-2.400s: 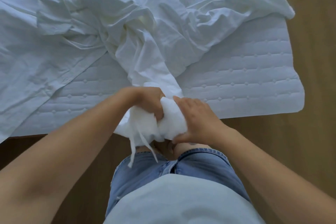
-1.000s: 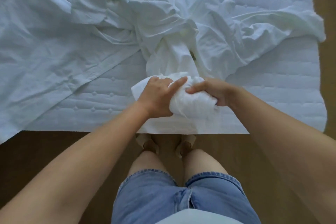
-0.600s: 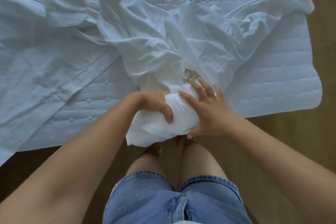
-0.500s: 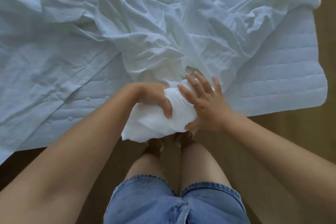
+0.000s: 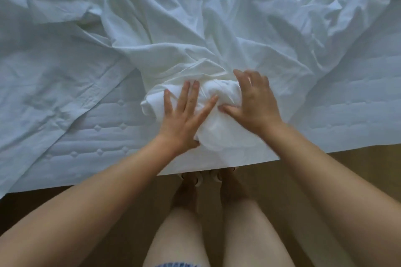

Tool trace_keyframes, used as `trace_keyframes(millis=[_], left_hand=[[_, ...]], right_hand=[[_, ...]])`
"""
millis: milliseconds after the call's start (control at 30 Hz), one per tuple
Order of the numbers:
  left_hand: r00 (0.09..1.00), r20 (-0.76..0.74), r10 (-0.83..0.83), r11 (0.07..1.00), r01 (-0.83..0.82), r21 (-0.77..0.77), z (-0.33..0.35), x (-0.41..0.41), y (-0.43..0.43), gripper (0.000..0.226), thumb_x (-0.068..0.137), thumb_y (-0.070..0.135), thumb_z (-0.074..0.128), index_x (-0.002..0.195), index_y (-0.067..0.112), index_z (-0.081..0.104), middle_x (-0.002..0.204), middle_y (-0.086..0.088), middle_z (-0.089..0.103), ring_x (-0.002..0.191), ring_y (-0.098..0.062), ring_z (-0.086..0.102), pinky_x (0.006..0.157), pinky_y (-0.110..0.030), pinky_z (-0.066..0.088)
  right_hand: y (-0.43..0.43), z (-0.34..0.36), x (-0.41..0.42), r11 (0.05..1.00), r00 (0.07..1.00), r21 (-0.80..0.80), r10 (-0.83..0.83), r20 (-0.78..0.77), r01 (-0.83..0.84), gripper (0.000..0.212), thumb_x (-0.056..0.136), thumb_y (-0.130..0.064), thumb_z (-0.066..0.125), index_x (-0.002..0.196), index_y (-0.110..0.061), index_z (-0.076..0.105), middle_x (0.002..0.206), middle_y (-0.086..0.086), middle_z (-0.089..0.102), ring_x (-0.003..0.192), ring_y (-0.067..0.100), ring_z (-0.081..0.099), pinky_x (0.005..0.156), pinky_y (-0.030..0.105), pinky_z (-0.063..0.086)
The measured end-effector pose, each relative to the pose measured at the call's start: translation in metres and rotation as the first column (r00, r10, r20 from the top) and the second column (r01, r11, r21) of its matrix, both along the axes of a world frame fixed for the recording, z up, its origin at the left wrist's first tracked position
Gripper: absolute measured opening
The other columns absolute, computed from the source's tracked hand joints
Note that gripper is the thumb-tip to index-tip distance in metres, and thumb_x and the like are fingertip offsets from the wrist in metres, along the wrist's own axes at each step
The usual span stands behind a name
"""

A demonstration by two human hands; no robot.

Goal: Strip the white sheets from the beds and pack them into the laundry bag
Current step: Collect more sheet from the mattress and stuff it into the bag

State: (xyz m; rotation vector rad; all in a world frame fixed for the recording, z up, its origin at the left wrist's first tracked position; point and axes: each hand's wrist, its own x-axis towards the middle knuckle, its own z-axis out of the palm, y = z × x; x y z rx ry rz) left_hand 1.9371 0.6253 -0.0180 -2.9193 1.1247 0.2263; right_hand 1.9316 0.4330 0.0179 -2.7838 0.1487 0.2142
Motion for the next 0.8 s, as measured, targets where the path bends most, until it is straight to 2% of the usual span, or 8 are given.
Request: trace_keyframes(millis=[100,233,333,400,467,533,667,800], left_hand=[[0.994,-0.098,-0.045,0.998,0.041,-0.043,0.009,0.046,-0.011,0.12,0.057,0.069,0.074,0.151,0.032,0.01,0.155,-0.024,0.018,0.144,-0.039,0.015,0.106,-0.069,0.011],[0.935,-0.354,0.02,0.988,0.035,0.149,0.026,0.119,-0.017,0.12,0.058,0.075,0.069,0.15,0.044,-0.003,0.162,-0.002,0.0,0.148,-0.026,-0.007,0.113,-0.06,-0.003],[0.915,-0.374,0.152,0.988,-0.127,0.091,0.022,0.148,-0.012,0.112,0.058,0.074,0.069,0.15,0.041,0.015,0.161,0.0,0.011,0.148,-0.023,0.001,0.115,-0.059,0.003],[0.931,-0.266,0.251,0.96,-0.274,-0.054,0.016,0.149,-0.007,0.091,0.069,0.067,0.067,0.146,0.029,0.036,0.154,-0.007,0.03,0.144,-0.027,0.022,0.112,-0.058,0.017],[0.971,0.042,0.235,0.936,-0.215,-0.279,0.003,0.135,-0.003,0.071,0.077,0.055,0.059,0.132,0.01,0.054,0.135,-0.018,0.054,0.126,-0.037,0.05,0.099,-0.062,0.037],[0.987,0.103,0.119,0.953,-0.085,-0.292,-0.003,0.115,-0.002,0.088,0.071,0.063,0.052,0.135,0.003,0.044,0.136,-0.025,0.05,0.127,-0.043,0.048,0.094,-0.067,0.036],[0.948,-0.282,0.149,0.986,-0.119,0.12,-0.008,0.123,-0.015,0.141,0.058,0.074,0.066,0.144,0.02,-0.031,0.157,-0.02,-0.018,0.146,-0.035,-0.014,0.109,-0.066,-0.002],[0.936,-0.298,0.185,0.982,-0.167,0.085,-0.016,0.167,-0.026,0.139,0.054,0.069,0.077,0.152,0.014,-0.006,0.158,-0.014,0.012,0.147,-0.025,0.013,0.112,-0.055,0.016]], right_hand=[[0.025,-0.009,-0.021,0.993,0.956,-0.103,0.079,0.283,-0.051,0.063,0.078,-0.028,0.055,0.135,-0.013,0.035,0.135,0.015,0.031,0.125,0.036,0.033,0.103,0.055,0.034],[0.039,-0.026,-0.026,0.965,0.963,-0.149,0.237,0.128,-0.217,0.096,0.062,-0.049,0.067,0.142,-0.015,0.027,0.149,0.016,0.016,0.139,0.036,0.014,0.112,0.055,0.003],[0.031,-0.034,0.016,0.962,0.981,-0.196,0.187,-0.045,-0.192,0.131,0.045,-0.053,0.086,0.148,-0.026,0.01,0.154,0.01,0.001,0.143,0.031,0.001,0.112,0.059,0.003],[0.025,-0.027,0.058,0.962,0.959,-0.174,0.171,-0.227,-0.213,0.132,0.055,-0.057,0.083,0.151,-0.031,-0.003,0.158,0.009,-0.006,0.146,0.03,-0.007,0.113,0.057,0.006],[0.019,-0.019,0.097,0.965,0.926,-0.12,0.182,-0.33,-0.233,0.123,0.064,-0.059,0.077,0.152,-0.032,-0.004,0.16,0.008,0.0,0.147,0.029,-0.001,0.115,0.051,0.012],[0.012,-0.015,0.131,0.97,0.911,-0.062,0.198,-0.361,-0.235,0.116,0.063,-0.059,0.077,0.151,-0.034,0.006,0.156,0.005,0.019,0.144,0.028,0.017,0.113,0.047,0.023],[0.001,-0.013,0.176,0.981,0.881,0.047,0.188,-0.434,-0.186,0.1,0.056,-0.059,0.081,0.141,-0.032,0.034,0.131,0.0,0.056,0.121,0.024,0.051,0.094,0.033,0.042],[0.005,-0.024,0.184,0.995,0.941,0.036,0.098,-0.324,-0.091,0.101,0.06,-0.063,0.075,0.142,-0.023,0.033,0.132,0.007,0.052,0.122,0.028,0.047,0.1,0.038,0.038]])
